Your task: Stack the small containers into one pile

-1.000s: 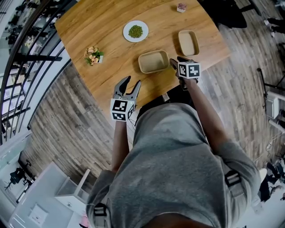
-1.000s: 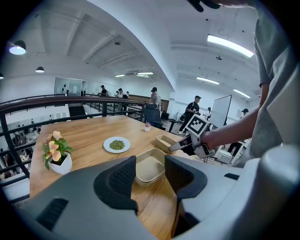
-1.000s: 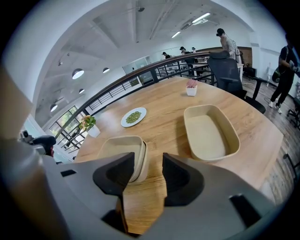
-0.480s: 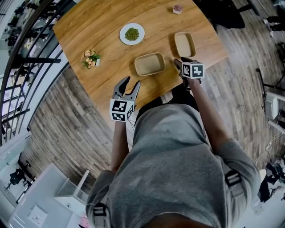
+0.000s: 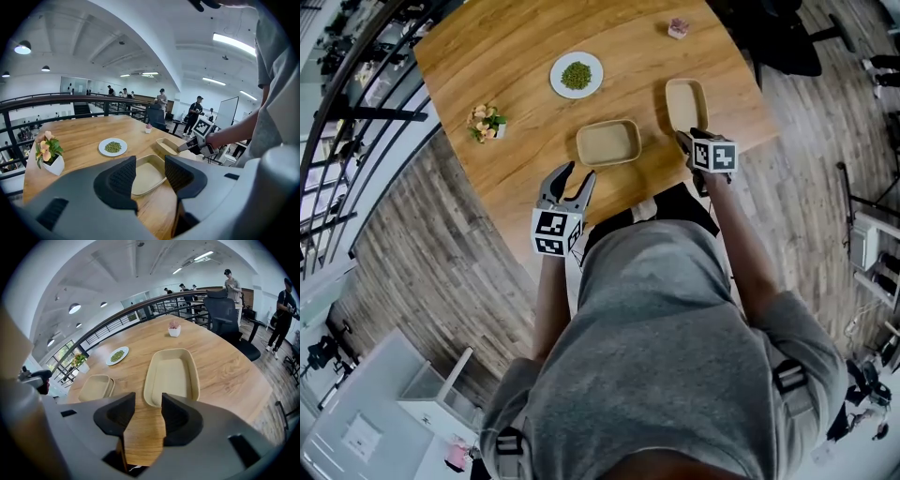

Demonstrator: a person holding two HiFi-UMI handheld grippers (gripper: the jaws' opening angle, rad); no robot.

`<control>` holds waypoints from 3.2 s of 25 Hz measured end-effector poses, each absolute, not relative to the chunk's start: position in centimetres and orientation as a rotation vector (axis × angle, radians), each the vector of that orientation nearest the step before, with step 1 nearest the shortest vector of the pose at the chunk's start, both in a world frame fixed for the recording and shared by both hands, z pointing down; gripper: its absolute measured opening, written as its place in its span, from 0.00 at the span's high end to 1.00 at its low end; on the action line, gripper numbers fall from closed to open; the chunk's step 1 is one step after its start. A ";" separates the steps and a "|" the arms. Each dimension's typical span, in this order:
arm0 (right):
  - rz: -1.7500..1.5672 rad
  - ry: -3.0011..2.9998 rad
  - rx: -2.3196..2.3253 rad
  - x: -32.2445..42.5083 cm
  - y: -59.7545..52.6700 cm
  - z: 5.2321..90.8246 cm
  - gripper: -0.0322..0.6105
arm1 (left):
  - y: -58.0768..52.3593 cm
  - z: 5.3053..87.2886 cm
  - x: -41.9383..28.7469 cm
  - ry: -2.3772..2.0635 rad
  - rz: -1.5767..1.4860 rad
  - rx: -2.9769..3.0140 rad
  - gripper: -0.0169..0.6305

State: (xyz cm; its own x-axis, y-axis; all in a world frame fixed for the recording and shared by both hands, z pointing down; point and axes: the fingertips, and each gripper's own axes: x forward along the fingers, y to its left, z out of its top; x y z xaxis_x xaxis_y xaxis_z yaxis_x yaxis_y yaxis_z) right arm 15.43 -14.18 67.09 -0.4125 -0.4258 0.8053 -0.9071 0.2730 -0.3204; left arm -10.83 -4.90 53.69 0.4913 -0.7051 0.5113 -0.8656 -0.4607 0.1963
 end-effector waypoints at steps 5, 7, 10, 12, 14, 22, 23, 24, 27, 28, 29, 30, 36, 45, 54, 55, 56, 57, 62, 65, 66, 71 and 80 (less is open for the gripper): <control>1.055 -1.942 1.202 18.2 -16.0 67.5 0.68 | -5.6 53.3 -9.9 -1.335 0.520 2.279 0.66; 1.050 -1.938 1.203 19.1 -16.9 67.6 0.68 | -5.8 53.1 -9.7 -1.353 0.526 2.262 0.66; 1.042 -1.934 1.199 20.2 -18.2 67.6 0.68 | -6.2 53.0 -9.4 -1.375 0.536 2.240 0.66; 1.035 -1.934 1.189 20.7 -18.9 67.6 0.69 | -6.7 53.0 -8.9 -1.387 0.538 2.229 0.66; 1.023 -1.937 1.173 20.9 -19.5 67.7 0.69 | -7.2 52.9 -8.3 -1.397 0.535 2.221 0.66; 1.010 -1.927 1.137 21.8 -20.7 69.0 0.69 | -8.6 53.2 -5.8 -1.393 0.546 2.217 0.66; 1.012 -1.925 1.134 21.8 -20.8 69.2 0.70 | -8.7 53.2 -5.7 -1.394 0.549 2.215 0.66; 1.012 -1.922 1.130 21.9 -20.9 69.3 0.70 | -8.8 53.3 -5.7 -1.398 0.549 2.211 0.66; 1.006 -1.914 1.113 22.1 -21.2 69.8 0.70 | -9.2 53.3 -5.8 -1.415 0.548 2.192 0.66; 1.002 -1.912 1.108 22.1 -21.4 69.9 0.70 | -9.4 53.4 -5.8 -1.421 0.550 2.186 0.66; 0.999 -1.910 1.103 22.1 -21.6 70.0 0.70 | -9.5 53.4 -5.8 -1.427 0.552 2.181 0.66; 0.998 -1.907 1.099 22.2 -21.7 70.1 0.70 | -9.6 53.4 -5.8 -1.432 0.553 2.175 0.66; 1.020 -1.889 1.062 22.4 -22.4 71.1 0.71 | -9.7 53.4 -5.2 -1.458 0.552 2.150 0.66; 1.018 -1.849 0.999 22.5 -23.2 72.4 0.77 | -9.6 53.3 -5.2 -1.525 0.551 2.095 0.66; 0.948 -1.857 0.938 22.5 -24.1 72.5 0.88 | -9.1 53.3 -4.6 -1.586 0.529 2.059 0.66; 0.944 -1.859 0.931 22.4 -24.1 72.5 0.90 | -9.0 53.3 -4.5 -1.589 0.525 2.053 0.66; 0.939 -1.862 0.923 22.3 -24.2 72.5 0.90 | -8.9 53.3 -4.5 -1.594 0.524 2.048 0.66; 0.935 -1.866 0.915 22.3 -24.2 72.4 0.90 | -8.8 53.3 -4.4 -1.601 0.523 2.044 0.66; 0.938 -1.881 0.868 22.0 -24.3 72.2 0.91 | -8.2 53.2 -4.2 -1.624 0.507 2.014 0.66; 0.928 -1.886 0.840 21.8 -24.5 71.9 0.91 | -7.8 53.1 -4.2 -1.632 0.508 1.995 0.66; 0.922 -1.889 0.830 21.8 -24.6 71.8 0.91 | -7.7 53.1 -4.2 -1.637 0.505 1.991 0.66; 0.882 -1.894 0.773 21.6 -24.8 71.6 0.92 | -7.1 53.1 -4.4 -1.658 0.490 1.975 0.66; 0.833 -1.914 0.717 21.2 -25.2 70.7 0.92 | -6.8 53.0 -5.2 -1.689 0.474 1.966 0.66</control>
